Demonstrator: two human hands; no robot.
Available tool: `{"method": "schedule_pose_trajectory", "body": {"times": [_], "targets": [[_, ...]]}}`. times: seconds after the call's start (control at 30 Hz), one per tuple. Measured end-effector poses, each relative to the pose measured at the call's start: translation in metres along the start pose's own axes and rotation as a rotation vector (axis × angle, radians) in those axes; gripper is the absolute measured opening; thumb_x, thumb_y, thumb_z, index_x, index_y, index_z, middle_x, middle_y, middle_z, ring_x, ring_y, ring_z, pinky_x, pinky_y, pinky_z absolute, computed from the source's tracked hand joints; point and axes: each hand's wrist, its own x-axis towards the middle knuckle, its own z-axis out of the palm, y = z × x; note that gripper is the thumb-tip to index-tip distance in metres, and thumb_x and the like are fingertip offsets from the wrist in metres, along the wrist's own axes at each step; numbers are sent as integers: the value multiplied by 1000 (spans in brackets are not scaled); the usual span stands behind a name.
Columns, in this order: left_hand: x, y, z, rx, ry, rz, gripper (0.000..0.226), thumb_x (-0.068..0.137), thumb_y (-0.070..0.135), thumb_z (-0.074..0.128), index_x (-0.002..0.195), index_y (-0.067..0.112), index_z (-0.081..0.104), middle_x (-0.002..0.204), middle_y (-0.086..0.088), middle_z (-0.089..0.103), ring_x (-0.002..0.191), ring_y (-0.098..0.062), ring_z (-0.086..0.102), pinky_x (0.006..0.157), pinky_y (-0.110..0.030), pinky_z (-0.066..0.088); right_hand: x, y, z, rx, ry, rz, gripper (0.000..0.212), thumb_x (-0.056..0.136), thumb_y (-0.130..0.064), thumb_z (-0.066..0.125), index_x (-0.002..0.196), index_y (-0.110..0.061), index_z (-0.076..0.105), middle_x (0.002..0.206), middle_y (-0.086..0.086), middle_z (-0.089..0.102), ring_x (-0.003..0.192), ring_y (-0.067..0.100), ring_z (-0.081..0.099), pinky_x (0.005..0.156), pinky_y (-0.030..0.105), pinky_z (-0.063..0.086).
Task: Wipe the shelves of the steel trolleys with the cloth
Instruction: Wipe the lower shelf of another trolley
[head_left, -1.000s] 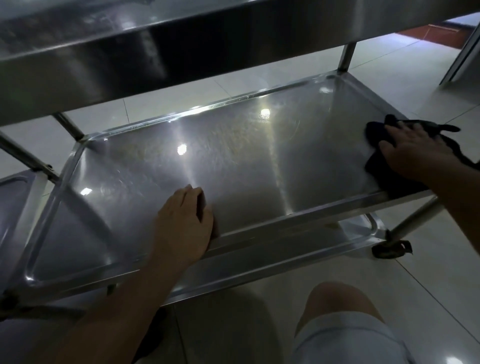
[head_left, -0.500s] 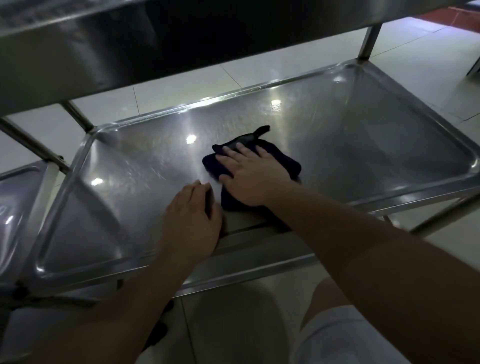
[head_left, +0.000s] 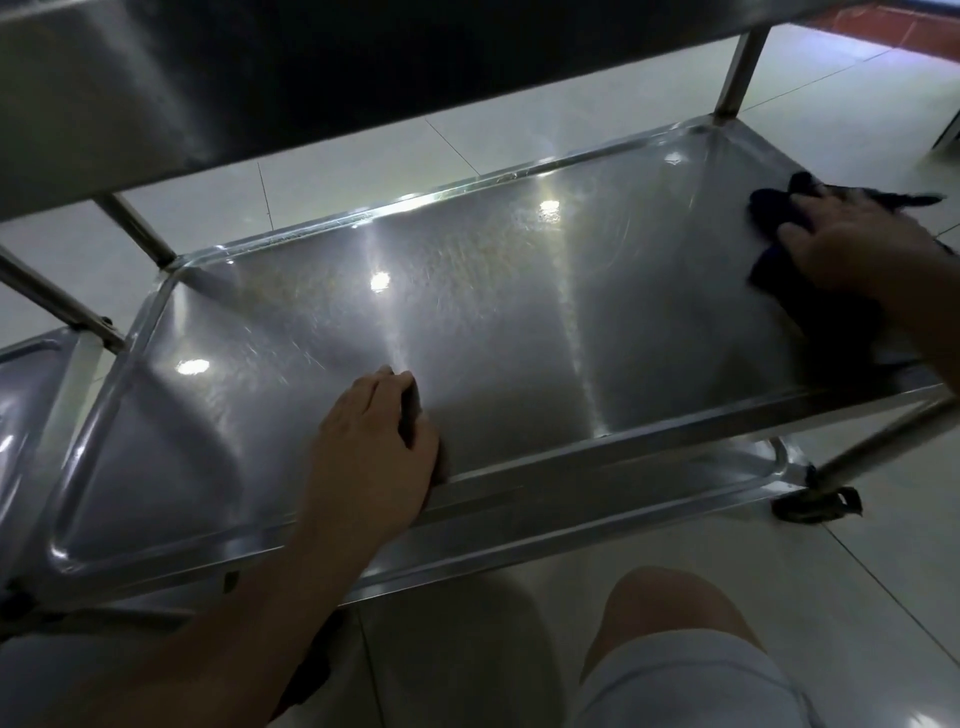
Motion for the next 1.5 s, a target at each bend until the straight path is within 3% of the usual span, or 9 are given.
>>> {"method": "schedule_pose_trajectory", "body": {"times": [0.17, 0.5, 0.57, 0.8, 1.0, 1.13, 1.23, 1.3, 1.5], "targets": [[0, 4, 0, 12, 13, 8, 45, 98, 36, 52, 140, 18, 57, 144, -3, 56, 131, -22, 52, 112, -42, 41, -30, -49, 2, 71, -89, 15, 69, 103, -56, 26, 164, -24, 17, 174, 1, 8, 159, 26, 7, 125, 55, 9], [-2, -1, 0, -10, 27, 31, 44, 99, 33, 56, 139, 17, 57, 143, -4, 56, 131, -25, 53, 111, -43, 42, -178, -194, 23, 99, -140, -733, 64, 103, -61, 16, 163, -39, 14, 171, -18, 7, 158, 7, 2, 125, 38, 2], [-2, -2, 0, -15, 23, 32, 46, 98, 33, 56, 141, 17, 57, 146, -5, 56, 133, -25, 51, 113, -44, 41, -156, -176, 17, 100, -126, -674, 61, 106, -58, 22, 163, -38, 19, 171, -15, 12, 158, 10, 8, 127, 40, 9], [-2, 1, -2, -5, 35, 24, 39, 98, 33, 54, 133, 17, 58, 140, -5, 57, 128, -27, 53, 109, -45, 43, -61, -36, -13, 112, -45, 5, 58, 110, -44, 37, 162, -20, 29, 170, 9, 23, 156, 31, 20, 126, 48, 15], [2, 2, -1, -8, 67, 47, 24, 96, 28, 57, 116, 15, 59, 117, -2, 57, 107, -25, 54, 90, -37, 41, -97, -17, -11, 38, 7, 141, 47, 109, -32, 38, 149, -10, 44, 164, 20, 31, 150, 43, 26, 122, 58, 26], [4, 0, 4, -24, 118, 75, 20, 94, 28, 57, 110, 17, 60, 109, -1, 57, 99, -23, 54, 84, -34, 38, -149, -37, -3, 107, 139, 303, 44, 108, -33, 35, 128, 1, 54, 141, 28, 53, 128, 47, 51, 106, 58, 44], [5, -5, 10, -34, 146, 93, 20, 94, 28, 60, 111, 17, 59, 110, -4, 59, 98, -24, 55, 84, -33, 37, -195, -76, 11, 79, 319, 175, 37, 106, -28, 37, 99, -1, 61, 102, 26, 67, 93, 44, 62, 81, 51, 53], [7, -7, 13, -22, 157, 98, 18, 94, 30, 59, 108, 19, 57, 109, -4, 60, 97, -22, 55, 83, -34, 38, -221, -115, 15, 79, 386, 84, 32, 102, -27, 42, 90, -6, 63, 93, 22, 69, 85, 41, 62, 73, 47, 48], [6, -7, 16, -38, 165, 112, 23, 96, 25, 58, 116, 14, 61, 122, -10, 63, 113, -28, 57, 98, -45, 48, -266, -254, 43, 226, 270, -245, 37, 95, -37, 47, 114, -17, 71, 134, 7, 68, 121, 30, 61, 99, 44, 46]]}}
